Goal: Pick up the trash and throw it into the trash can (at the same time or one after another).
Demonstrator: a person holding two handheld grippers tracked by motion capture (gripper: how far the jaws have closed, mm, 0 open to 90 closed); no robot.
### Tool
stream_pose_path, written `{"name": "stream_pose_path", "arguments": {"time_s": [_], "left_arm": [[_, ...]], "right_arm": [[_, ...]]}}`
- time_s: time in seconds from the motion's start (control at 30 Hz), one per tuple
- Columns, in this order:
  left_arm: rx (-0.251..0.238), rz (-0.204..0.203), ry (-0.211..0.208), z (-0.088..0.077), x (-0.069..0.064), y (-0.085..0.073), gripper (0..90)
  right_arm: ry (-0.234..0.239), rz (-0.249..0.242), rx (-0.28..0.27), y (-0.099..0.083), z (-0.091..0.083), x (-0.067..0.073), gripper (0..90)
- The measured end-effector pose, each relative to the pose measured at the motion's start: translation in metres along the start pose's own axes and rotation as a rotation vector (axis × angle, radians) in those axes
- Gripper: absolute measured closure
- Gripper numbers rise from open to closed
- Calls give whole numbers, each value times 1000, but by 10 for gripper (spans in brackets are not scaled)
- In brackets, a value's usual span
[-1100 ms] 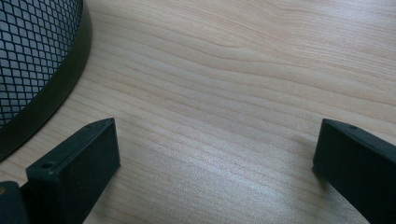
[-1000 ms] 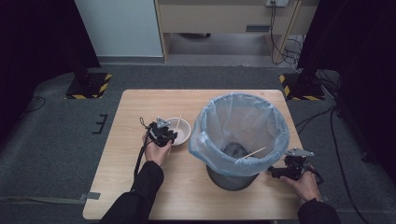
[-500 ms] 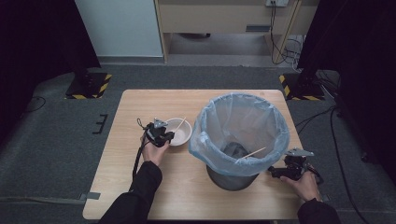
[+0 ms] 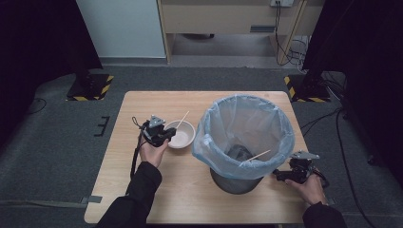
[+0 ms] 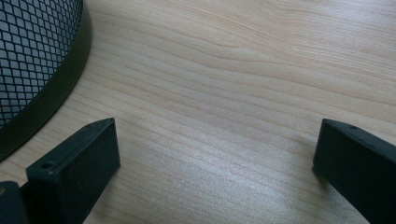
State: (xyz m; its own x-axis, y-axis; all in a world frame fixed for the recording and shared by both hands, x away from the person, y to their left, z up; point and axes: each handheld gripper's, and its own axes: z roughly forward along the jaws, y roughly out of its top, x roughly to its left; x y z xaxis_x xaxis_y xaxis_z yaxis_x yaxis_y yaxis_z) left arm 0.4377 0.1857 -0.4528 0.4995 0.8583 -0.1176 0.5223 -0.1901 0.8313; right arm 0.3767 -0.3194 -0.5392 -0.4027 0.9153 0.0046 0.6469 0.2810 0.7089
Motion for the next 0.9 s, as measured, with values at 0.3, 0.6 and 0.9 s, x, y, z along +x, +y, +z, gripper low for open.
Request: {"name": "stream_pose_path", "arguments": {"time_s": [0.3,0.6,0.9], "left_arm": [[-96,14,-16,-26,-6,16,853],[-218,19,-36,-52,-12,36,853],[-323,31,-60,-76,-21,51,853]], "right_arm": [[0,0,0,0,0,0,7],[0,0,0,0,0,0,7],[0,0,0,0,0,0,7]]}}
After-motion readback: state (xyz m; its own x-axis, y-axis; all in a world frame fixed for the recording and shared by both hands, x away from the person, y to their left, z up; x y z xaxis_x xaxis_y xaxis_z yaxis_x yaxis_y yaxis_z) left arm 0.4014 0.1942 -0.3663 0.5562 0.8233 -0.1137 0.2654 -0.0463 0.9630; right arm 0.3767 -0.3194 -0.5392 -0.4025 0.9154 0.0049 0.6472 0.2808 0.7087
